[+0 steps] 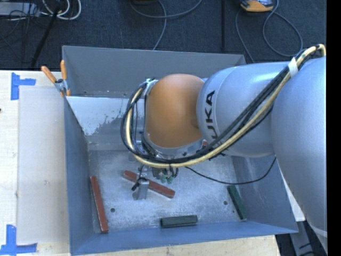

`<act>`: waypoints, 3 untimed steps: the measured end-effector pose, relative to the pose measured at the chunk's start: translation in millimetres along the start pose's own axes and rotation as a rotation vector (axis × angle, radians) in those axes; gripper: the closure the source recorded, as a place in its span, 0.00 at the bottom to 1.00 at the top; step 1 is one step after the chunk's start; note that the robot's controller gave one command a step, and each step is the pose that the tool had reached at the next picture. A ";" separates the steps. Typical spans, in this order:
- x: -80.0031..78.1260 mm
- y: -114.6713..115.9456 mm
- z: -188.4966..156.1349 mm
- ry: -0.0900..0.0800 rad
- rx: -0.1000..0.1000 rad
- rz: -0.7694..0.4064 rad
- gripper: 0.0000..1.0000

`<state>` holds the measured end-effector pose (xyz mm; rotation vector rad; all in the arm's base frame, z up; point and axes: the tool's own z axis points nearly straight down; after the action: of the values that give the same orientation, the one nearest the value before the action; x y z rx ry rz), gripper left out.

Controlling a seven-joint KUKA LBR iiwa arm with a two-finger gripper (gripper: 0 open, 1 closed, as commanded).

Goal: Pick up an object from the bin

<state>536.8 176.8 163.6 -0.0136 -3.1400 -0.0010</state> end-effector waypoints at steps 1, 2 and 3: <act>-21.7 -68.0 97.6 0.005 0.004 -0.150 0.00; -22.6 -64.8 94.2 0.000 0.000 -0.150 1.00; -55.4 -92.7 -29.6 -0.012 0.001 -0.127 1.00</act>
Offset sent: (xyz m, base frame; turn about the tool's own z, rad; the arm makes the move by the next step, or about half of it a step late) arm 0.0221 -0.0646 -0.0936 -0.1533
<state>591.5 83.6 193.1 0.1869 -3.1462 0.0007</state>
